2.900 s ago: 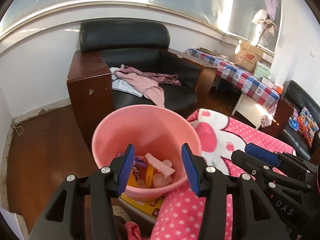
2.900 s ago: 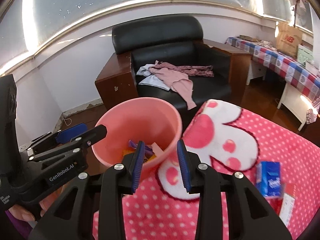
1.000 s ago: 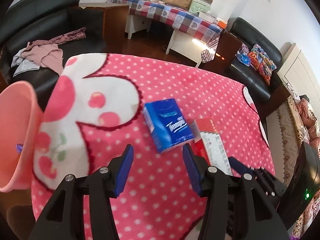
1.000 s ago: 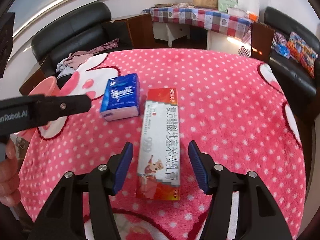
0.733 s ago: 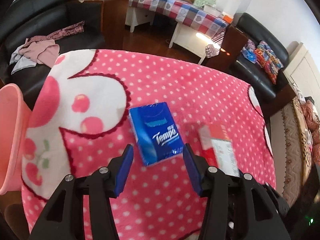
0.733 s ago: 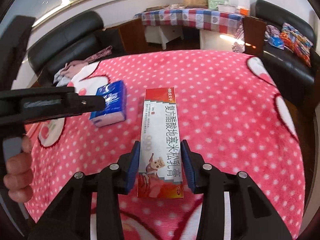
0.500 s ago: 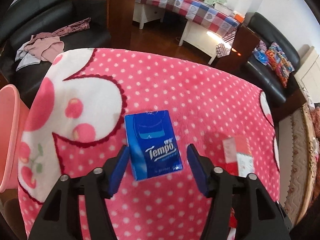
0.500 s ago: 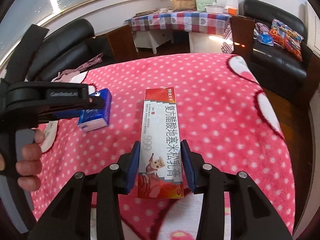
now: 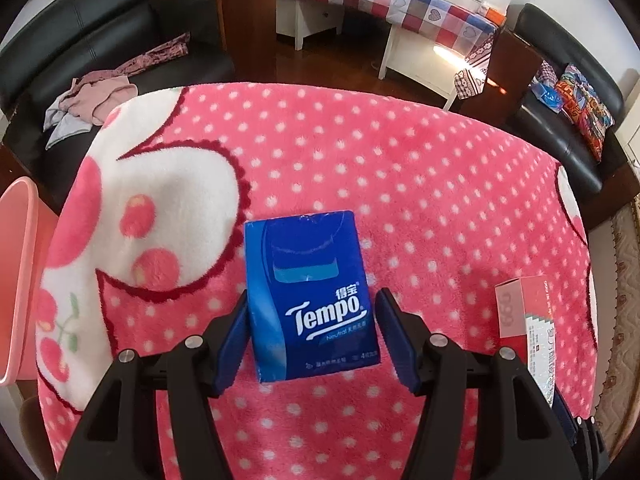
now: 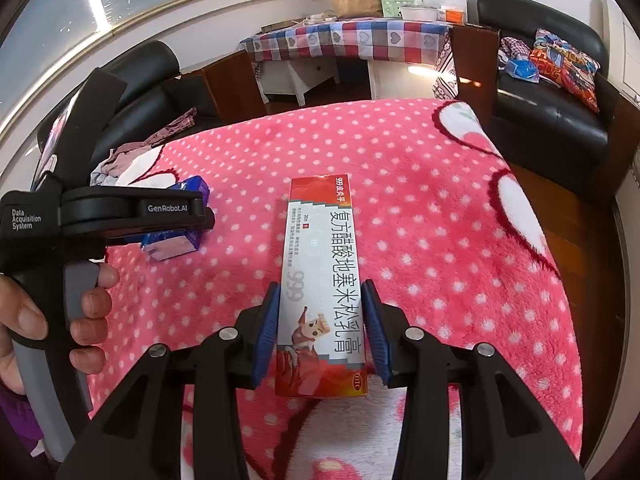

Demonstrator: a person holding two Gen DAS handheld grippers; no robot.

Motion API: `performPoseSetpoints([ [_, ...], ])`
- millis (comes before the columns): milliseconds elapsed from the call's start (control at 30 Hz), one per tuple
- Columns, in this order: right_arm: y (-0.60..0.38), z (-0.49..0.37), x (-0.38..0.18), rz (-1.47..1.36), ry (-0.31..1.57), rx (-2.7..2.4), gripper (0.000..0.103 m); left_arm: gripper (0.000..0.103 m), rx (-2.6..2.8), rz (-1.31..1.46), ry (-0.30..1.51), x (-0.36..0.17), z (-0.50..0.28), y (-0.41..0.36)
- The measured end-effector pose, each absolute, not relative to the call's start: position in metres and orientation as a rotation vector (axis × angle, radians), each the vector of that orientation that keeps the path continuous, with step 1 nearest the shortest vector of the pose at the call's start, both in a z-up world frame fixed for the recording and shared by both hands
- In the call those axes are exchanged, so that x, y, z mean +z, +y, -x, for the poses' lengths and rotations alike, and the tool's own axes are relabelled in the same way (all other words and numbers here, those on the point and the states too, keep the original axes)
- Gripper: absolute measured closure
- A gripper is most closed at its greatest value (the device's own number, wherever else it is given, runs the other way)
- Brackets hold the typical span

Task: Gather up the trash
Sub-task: 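Carry the tissue pack and ointment box over the pink bucket with both grippers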

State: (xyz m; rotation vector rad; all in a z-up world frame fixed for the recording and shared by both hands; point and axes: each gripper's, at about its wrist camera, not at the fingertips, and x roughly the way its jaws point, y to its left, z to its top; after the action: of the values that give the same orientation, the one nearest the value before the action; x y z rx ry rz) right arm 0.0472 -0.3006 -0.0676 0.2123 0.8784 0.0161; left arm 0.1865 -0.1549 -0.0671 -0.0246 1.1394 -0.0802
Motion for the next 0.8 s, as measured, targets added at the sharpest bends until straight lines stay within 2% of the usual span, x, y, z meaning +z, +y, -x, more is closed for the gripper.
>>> performPoseSetpoints([
  [367, -0.292, -0.047, -0.063, -0.195, 0.871, 0.025, 0.062, 0.048, -0.093, 0.009, 1.073, -0.058, -0.165, -0.147],
  [800, -0.254, -0.05, -0.042, -0.147, 0.827, 0.107, 0.062, 0.048, -0.067, 0.022, 0.916, -0.012, -0.119, -0.101],
])
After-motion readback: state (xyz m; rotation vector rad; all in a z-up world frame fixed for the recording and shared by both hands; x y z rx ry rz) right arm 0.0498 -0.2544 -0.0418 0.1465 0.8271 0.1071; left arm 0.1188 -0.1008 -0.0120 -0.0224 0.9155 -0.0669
